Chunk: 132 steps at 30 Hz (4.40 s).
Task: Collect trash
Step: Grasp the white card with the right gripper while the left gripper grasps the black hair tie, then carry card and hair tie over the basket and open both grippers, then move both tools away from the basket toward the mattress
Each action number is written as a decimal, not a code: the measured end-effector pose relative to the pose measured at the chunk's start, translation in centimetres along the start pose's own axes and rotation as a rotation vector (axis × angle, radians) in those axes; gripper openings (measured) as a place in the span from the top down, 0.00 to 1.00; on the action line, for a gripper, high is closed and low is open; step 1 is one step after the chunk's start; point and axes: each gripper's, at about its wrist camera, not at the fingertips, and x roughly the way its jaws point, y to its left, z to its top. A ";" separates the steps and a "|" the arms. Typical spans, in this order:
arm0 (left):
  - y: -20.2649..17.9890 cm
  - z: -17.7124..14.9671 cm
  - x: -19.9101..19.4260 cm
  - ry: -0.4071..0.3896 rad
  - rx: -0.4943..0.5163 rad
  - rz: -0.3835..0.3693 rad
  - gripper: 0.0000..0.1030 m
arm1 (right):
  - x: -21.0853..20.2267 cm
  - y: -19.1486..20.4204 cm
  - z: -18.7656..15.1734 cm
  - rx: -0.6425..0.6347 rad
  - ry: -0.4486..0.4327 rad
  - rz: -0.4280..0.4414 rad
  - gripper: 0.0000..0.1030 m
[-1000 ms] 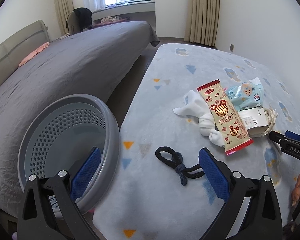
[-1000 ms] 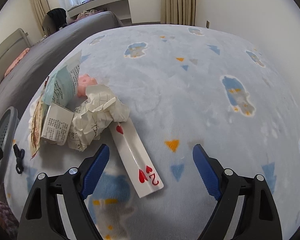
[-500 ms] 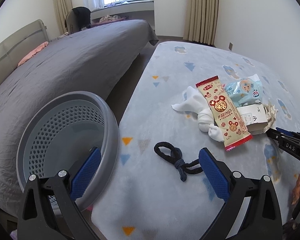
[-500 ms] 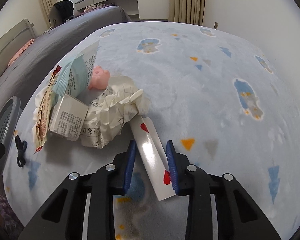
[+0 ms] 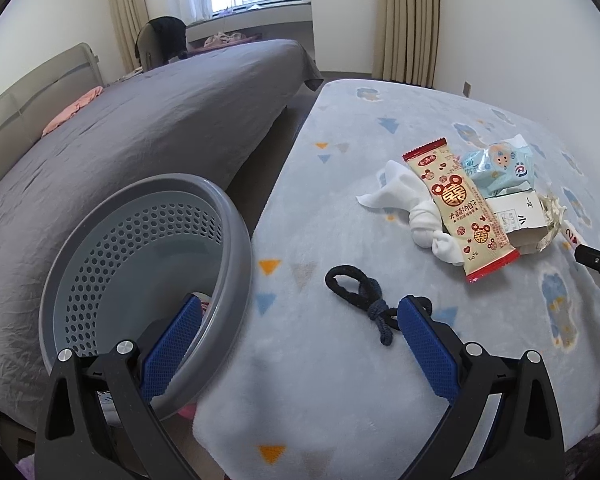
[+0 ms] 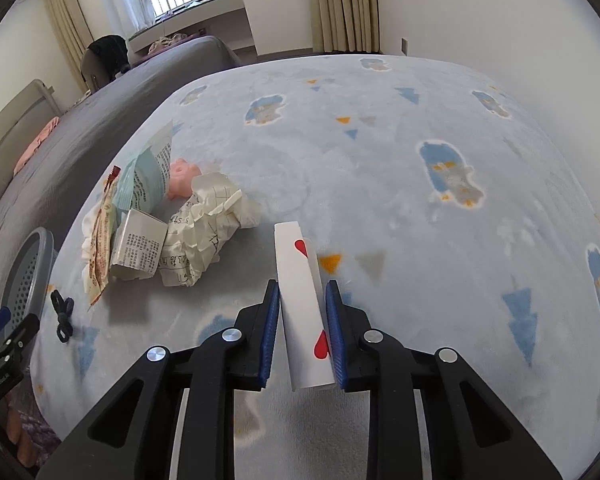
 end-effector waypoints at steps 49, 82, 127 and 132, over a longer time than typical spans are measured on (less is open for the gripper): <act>-1.0 0.6 -1.1 0.013 -0.006 -0.180 0.87 | -4.0 4.1 0.9 -0.051 -0.077 0.090 0.78; 16.3 2.5 -6.0 -0.080 -0.160 0.100 0.87 | -4.1 29.0 1.5 -0.324 -0.051 0.471 0.78; 22.1 0.8 -3.0 -0.024 -0.293 0.211 0.26 | -0.1 34.6 -0.4 -0.408 0.023 0.490 0.49; 22.3 0.8 -3.1 -0.029 -0.307 0.219 0.19 | -0.4 34.3 -0.4 -0.403 0.000 0.477 0.45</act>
